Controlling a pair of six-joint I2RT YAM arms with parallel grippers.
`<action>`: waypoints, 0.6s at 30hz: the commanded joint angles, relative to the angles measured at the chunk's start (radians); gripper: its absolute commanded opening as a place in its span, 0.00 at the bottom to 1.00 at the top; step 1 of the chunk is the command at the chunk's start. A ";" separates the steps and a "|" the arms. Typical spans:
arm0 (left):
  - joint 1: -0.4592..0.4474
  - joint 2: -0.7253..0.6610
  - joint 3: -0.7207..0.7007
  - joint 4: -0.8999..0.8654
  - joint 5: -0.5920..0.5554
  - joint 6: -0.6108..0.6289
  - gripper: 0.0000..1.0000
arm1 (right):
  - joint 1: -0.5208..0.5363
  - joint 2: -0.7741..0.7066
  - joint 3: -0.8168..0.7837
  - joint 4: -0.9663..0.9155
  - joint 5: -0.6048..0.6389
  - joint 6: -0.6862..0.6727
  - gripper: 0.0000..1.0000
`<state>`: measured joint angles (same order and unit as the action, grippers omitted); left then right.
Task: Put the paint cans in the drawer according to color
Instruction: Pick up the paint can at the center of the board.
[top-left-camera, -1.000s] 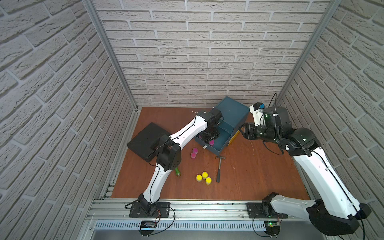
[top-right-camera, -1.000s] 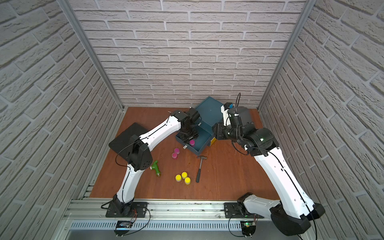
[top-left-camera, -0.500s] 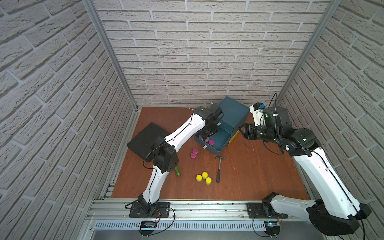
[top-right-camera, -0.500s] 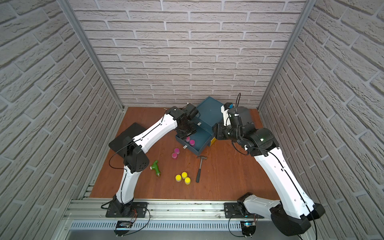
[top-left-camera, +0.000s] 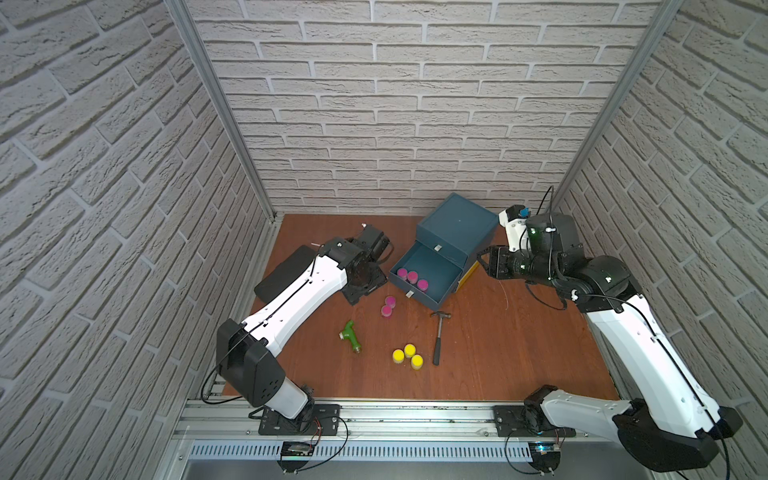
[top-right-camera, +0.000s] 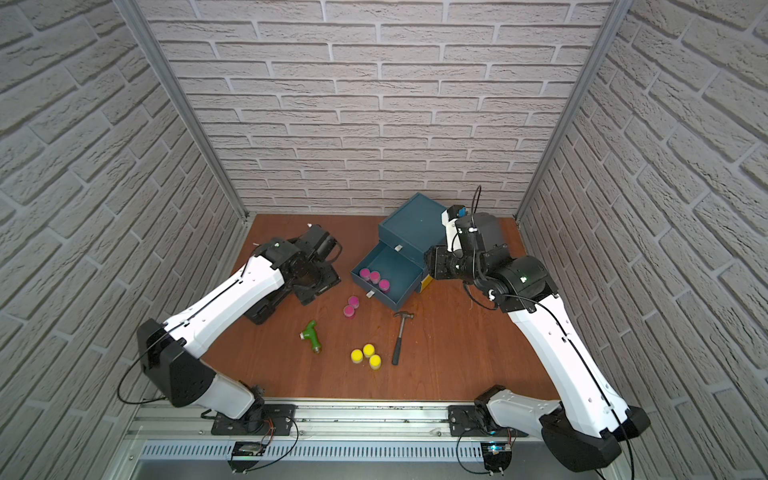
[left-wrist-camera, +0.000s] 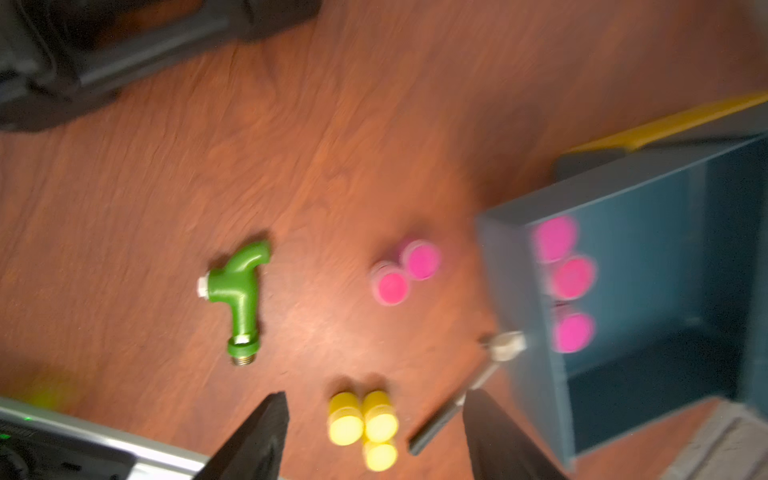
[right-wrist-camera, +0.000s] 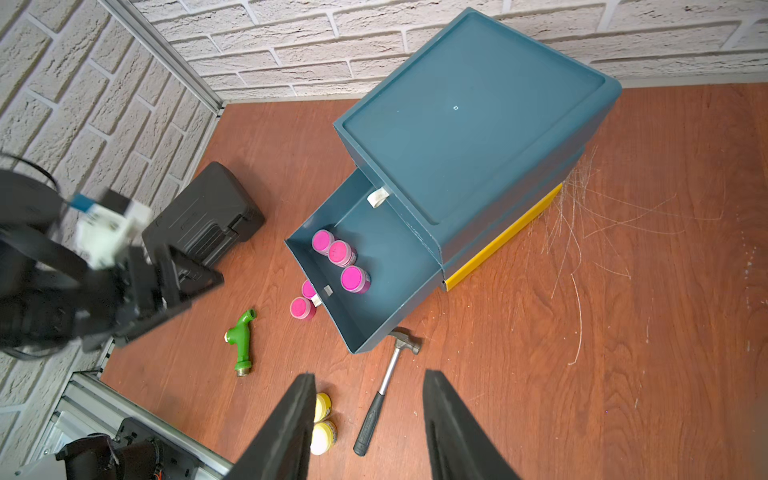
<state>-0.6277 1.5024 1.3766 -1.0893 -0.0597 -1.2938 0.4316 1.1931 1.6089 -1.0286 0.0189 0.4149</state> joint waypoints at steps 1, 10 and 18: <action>-0.017 -0.015 -0.150 0.208 0.131 0.077 0.72 | -0.009 0.012 -0.004 0.042 -0.018 0.013 0.48; -0.065 0.039 -0.353 0.518 0.125 0.114 0.75 | -0.009 0.037 0.015 0.041 -0.039 0.017 0.48; -0.058 0.147 -0.298 0.551 0.133 0.166 0.72 | -0.010 0.026 0.017 0.018 -0.030 0.009 0.48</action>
<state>-0.6937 1.6272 1.0428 -0.5873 0.0681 -1.1610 0.4282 1.2346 1.6100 -1.0294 -0.0090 0.4194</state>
